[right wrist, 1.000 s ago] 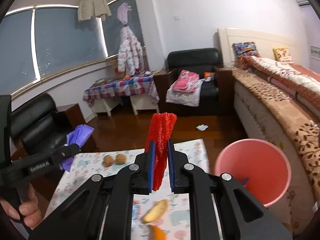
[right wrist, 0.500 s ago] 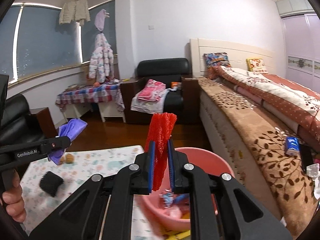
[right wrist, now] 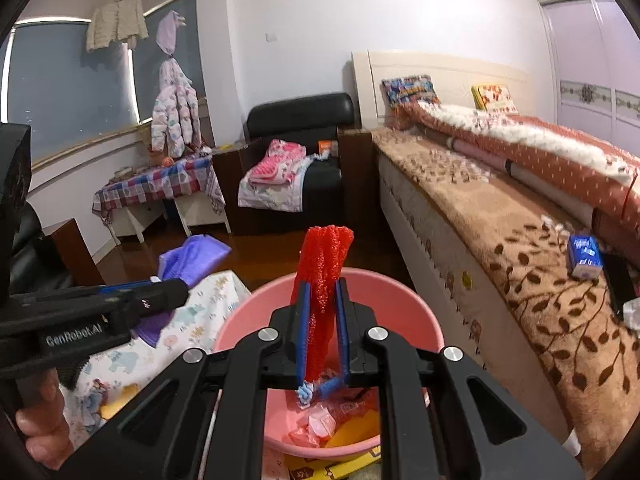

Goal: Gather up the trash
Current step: 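Carry the purple cloth and red scrubber over the pink bucket with both grippers, then open both grippers to drop the cloth and scrubber into the bucket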

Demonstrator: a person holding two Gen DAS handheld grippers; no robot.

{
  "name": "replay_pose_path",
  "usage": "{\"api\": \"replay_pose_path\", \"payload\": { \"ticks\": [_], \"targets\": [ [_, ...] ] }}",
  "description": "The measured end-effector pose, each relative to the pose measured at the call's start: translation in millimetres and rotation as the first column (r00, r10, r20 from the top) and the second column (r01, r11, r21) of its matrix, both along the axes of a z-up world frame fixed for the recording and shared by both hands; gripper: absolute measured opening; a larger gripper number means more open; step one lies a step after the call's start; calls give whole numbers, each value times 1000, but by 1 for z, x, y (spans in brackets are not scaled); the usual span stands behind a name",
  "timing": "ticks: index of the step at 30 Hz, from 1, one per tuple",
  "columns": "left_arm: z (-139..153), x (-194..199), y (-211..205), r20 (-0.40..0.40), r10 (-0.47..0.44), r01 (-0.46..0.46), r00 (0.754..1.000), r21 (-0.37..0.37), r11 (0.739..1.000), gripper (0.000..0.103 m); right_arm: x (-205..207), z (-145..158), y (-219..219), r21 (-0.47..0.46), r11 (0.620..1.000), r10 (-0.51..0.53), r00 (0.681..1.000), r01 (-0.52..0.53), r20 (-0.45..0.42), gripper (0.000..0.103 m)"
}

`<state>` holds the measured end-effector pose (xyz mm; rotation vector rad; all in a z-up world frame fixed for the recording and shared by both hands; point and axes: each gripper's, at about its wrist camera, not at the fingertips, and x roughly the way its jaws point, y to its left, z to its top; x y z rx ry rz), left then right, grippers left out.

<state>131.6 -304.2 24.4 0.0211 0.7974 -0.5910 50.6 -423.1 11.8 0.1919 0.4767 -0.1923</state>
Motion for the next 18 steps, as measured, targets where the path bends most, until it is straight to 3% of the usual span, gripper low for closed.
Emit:
{"api": "replay_pose_path", "payload": {
  "ticks": [6,13,15,16,18],
  "targets": [
    [-28,10,-23,-67,-35,36,997,23,999,34,3,-20,-9,13,1000,-14,999,14,-35,13],
    [-38,11,-37,-76,-48,51,996,41,998,34,5,-26,-14,22,999,-27,999,28,-44,13],
    [-37,10,-38,-77,-57,60,995,37,997,40,6,-27,-15,25,999,-22,999,24,-50,13],
    [-36,9,-37,-75,-62,65,995,38,997,48,7,-27,-16,31,999,-16,998,18,-56,13],
    [-32,8,-35,-58,-58,61,997,36,998,51,9,-27,-16,37,999,-12,997,14,-73,17]
  ]
}}
